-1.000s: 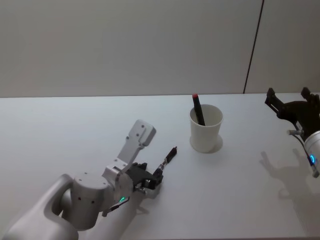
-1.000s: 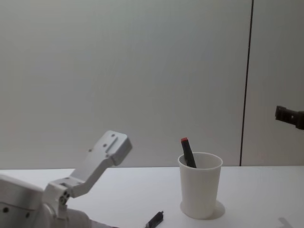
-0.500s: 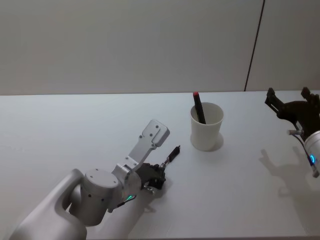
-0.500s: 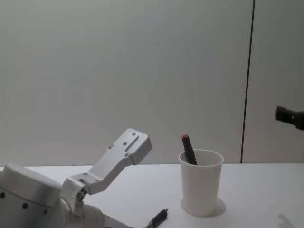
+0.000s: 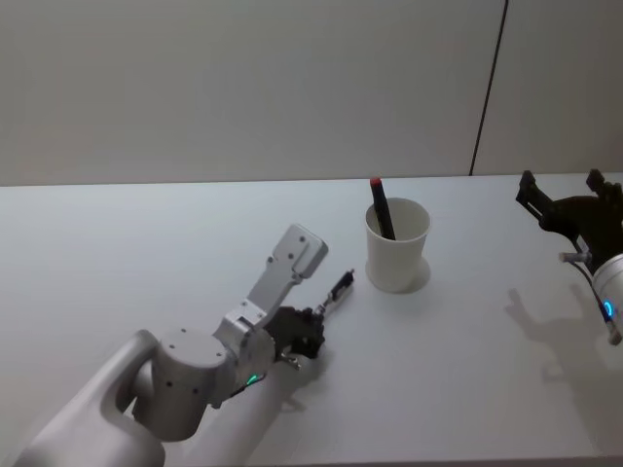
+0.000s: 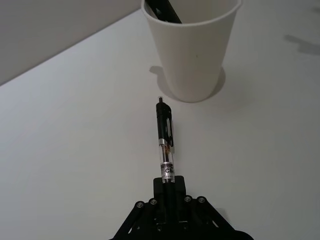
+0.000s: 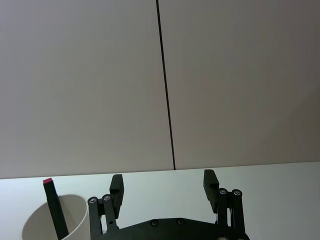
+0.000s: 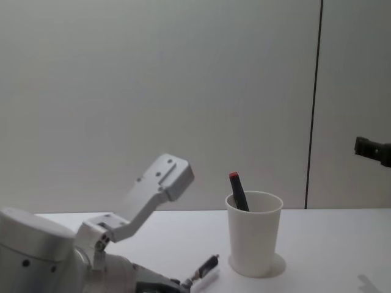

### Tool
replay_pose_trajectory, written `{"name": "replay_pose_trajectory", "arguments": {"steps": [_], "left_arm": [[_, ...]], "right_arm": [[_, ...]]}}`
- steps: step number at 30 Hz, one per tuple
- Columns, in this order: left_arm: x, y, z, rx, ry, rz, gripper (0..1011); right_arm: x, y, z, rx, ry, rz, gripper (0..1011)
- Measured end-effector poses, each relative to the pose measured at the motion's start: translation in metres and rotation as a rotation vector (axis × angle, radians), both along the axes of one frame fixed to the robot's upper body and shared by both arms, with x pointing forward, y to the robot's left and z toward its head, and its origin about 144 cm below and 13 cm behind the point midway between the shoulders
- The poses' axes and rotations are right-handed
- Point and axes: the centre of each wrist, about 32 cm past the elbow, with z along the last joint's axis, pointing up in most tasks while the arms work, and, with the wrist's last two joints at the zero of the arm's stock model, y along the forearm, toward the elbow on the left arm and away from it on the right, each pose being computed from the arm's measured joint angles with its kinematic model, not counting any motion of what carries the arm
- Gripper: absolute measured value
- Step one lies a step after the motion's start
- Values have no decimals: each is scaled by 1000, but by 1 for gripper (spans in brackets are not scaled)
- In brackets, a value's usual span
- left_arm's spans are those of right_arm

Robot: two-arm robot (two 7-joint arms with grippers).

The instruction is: Place the pen into the pen holder.

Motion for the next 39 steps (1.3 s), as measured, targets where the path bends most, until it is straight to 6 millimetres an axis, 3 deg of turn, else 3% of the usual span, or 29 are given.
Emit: {"name": "replay_pose_trajectory", "arguments": {"steps": [22,39], "left_arm": [[-34,28,33,-28,-308,171,132],[-43,45,35,-148,-557,103,133]], "right_arm": [[0,0,0,0,0,0,1001],[0,0,0,0,0,0,1002]]}}
